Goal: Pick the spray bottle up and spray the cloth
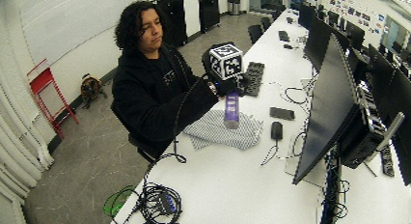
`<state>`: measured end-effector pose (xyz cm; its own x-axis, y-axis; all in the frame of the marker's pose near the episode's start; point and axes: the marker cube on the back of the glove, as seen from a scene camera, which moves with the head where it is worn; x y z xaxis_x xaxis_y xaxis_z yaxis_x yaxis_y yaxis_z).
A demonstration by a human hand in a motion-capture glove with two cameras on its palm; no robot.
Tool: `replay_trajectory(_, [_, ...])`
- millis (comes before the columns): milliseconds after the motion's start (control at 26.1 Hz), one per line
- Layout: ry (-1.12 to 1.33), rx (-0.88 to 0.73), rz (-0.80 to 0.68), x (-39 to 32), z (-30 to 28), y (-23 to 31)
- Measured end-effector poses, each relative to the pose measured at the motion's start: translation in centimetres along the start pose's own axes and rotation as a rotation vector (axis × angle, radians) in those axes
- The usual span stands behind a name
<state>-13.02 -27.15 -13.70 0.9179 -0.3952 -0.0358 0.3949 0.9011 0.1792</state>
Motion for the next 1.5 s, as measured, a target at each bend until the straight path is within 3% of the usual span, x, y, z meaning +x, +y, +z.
replay_trajectory(230, [-0.280, 0.125, -0.080, -1.6, 0.6, -3.3])
replay_trajectory(422, [-0.791, 0.202, -0.097, -4.1, 7.0, -6.4])
replay_trajectory(614, [-1.008, 0.328, -0.057, -5.9, 12.6, -7.5])
replay_trajectory(921, [-1.037, 0.377, -0.021, -7.3, 17.6, -6.8])
replay_trajectory(1496, [-1.000, 0.425, -0.030, -6.6, 18.4, -6.6])
